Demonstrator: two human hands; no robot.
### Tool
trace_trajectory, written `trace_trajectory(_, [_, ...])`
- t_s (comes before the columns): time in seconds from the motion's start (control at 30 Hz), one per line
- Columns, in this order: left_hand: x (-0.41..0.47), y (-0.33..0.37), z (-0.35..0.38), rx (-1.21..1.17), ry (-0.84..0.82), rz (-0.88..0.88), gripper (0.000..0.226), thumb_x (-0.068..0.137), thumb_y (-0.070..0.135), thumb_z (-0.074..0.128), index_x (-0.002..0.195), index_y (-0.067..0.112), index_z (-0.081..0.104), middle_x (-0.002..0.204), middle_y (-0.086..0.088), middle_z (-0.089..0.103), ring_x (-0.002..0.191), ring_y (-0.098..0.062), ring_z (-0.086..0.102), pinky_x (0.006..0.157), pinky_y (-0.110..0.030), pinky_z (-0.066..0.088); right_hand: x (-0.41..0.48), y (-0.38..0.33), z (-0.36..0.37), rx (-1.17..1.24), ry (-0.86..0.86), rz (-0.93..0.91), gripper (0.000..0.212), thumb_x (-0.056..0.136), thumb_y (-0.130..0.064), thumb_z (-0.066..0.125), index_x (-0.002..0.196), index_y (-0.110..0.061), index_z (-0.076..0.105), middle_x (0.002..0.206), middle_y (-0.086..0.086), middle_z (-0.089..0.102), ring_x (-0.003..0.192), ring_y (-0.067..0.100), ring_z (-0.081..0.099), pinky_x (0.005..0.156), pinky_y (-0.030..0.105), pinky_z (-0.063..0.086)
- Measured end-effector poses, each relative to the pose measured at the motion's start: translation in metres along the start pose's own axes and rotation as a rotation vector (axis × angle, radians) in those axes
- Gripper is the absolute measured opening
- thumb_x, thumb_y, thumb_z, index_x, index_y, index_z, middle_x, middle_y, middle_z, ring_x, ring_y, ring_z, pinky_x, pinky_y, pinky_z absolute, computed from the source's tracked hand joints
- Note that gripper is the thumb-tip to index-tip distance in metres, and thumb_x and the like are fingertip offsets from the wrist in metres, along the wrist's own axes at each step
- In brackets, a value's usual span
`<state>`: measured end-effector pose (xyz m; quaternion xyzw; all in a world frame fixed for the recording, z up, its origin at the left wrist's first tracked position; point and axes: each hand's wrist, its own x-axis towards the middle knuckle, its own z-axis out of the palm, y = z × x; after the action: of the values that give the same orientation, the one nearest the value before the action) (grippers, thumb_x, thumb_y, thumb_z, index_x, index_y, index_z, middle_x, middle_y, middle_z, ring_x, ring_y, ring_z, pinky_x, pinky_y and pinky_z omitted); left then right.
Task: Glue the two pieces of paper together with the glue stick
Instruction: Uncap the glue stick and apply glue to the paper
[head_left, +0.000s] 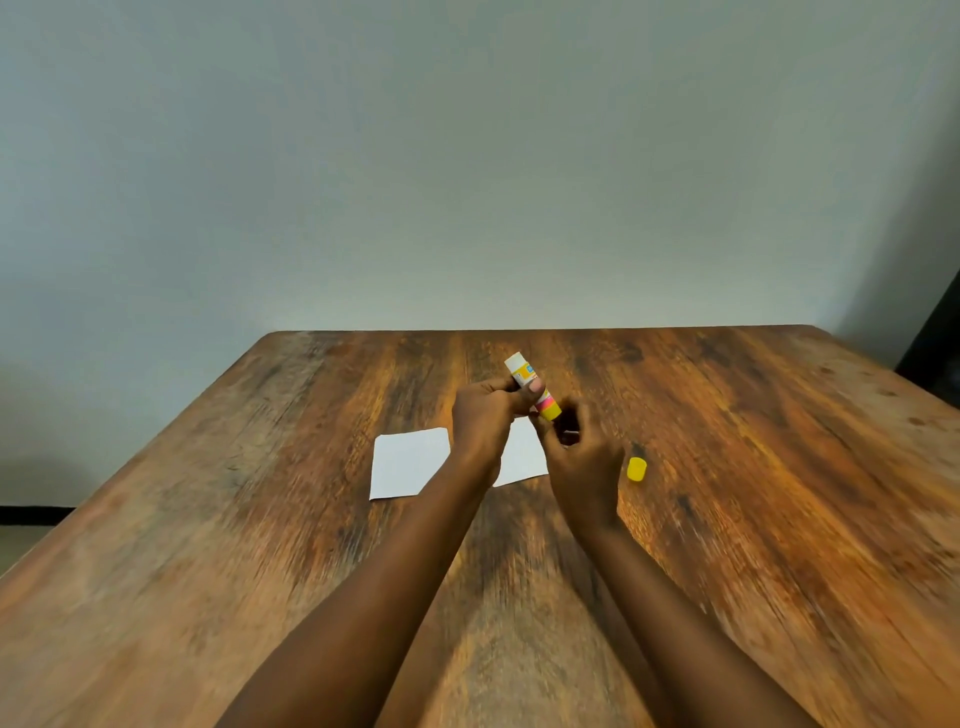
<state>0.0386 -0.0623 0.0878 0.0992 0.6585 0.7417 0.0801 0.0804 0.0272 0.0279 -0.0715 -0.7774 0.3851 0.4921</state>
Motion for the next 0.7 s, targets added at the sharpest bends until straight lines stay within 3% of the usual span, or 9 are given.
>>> trace_trajectory(0.1, [0.0,0.0,0.0,0.011,0.005,-0.001,0.015,0.081,0.02,0.07,0.088,0.007,0.074,0.086,-0.011,0.071,0.081,-0.027,0.064,0.079,-0.041,0.049,0.003,-0.001,0.001,-0.089,0.016,-0.085,0.023,0.085,-0.007,0.064,0.104,0.007,0.065,0.083,0.02,0.07,0.069,0.03,0.065,0.058,0.036,0.056])
trace_trajectory(0.17, [0.001,0.001,-0.001,0.052,0.0,0.02,0.014,0.082,0.017,0.068,0.089,0.006,0.074,0.083,-0.008,0.07,0.071,-0.02,0.062,0.072,-0.034,0.049,0.003,-0.006,0.003,-0.063,-0.035,-0.014,0.024,0.09,-0.01,0.057,0.105,0.007,0.066,0.078,0.02,0.068,0.063,0.024,0.062,0.054,0.034,0.053])
trace_trajectory(0.23, [0.004,0.003,-0.005,0.069,-0.032,0.03,0.009,0.083,0.012,0.067,0.086,0.006,0.074,0.078,-0.007,0.069,0.062,-0.014,0.062,0.064,-0.028,0.05,0.007,-0.01,0.005,0.245,-0.168,0.281,0.023,0.095,-0.011,0.048,0.097,0.002,0.067,0.065,0.014,0.062,0.049,0.013,0.053,0.045,0.026,0.046])
trace_trajectory(0.3, [0.007,0.005,-0.009,0.072,-0.061,0.03,0.012,0.083,0.009,0.065,0.091,0.003,0.073,0.076,-0.006,0.069,0.054,-0.005,0.063,0.054,-0.017,0.051,0.015,-0.014,0.001,0.794,-0.343,0.715,0.031,0.1,-0.012,0.036,0.084,-0.003,0.061,0.054,0.008,0.055,0.038,0.009,0.044,0.037,0.02,0.038])
trace_trajectory(0.37, [0.009,0.007,-0.013,0.102,-0.066,0.031,0.021,0.085,0.01,0.063,0.102,0.0,0.07,0.083,-0.004,0.069,0.058,0.001,0.061,0.048,-0.008,0.047,0.021,-0.013,-0.004,1.068,-0.481,0.979,0.038,0.101,-0.02,0.03,0.08,-0.003,0.057,0.049,0.005,0.055,0.035,0.007,0.042,0.035,0.017,0.035])
trace_trajectory(0.47, [0.01,0.008,-0.018,0.101,-0.045,0.054,0.026,0.085,0.013,0.064,0.107,-0.001,0.068,0.091,-0.008,0.068,0.069,-0.007,0.059,0.049,-0.007,0.046,0.023,-0.014,-0.004,1.015,-0.465,0.876,0.032,0.099,-0.024,0.04,0.089,-0.005,0.064,0.058,0.004,0.065,0.045,0.008,0.057,0.044,0.019,0.049])
trace_trajectory(0.57, [0.011,0.008,-0.02,0.079,0.002,0.068,0.027,0.083,0.013,0.066,0.106,-0.001,0.069,0.09,-0.01,0.068,0.074,-0.015,0.06,0.056,-0.014,0.047,0.023,-0.015,-0.003,0.83,-0.337,0.601,0.002,0.086,-0.011,0.063,0.086,-0.009,0.064,0.07,0.0,0.069,0.061,0.008,0.067,0.056,0.019,0.055])
trace_trajectory(0.63, [0.012,0.007,-0.021,0.081,0.032,0.066,0.027,0.082,0.013,0.067,0.106,-0.001,0.069,0.092,-0.01,0.069,0.078,-0.017,0.061,0.058,-0.018,0.047,0.021,-0.015,-0.002,0.536,-0.309,0.427,0.014,0.075,-0.009,0.075,0.085,-0.011,0.064,0.075,-0.004,0.067,0.066,-0.002,0.066,0.057,0.01,0.05])
trace_trajectory(0.7, [0.012,0.006,-0.021,0.085,0.047,0.059,0.028,0.082,0.013,0.068,0.106,-0.002,0.069,0.097,-0.012,0.07,0.081,-0.019,0.061,0.059,-0.02,0.046,0.02,-0.015,0.001,0.411,-0.28,0.371,0.018,0.073,-0.009,0.077,0.085,-0.01,0.064,0.075,-0.007,0.066,0.064,-0.008,0.064,0.054,0.005,0.046])
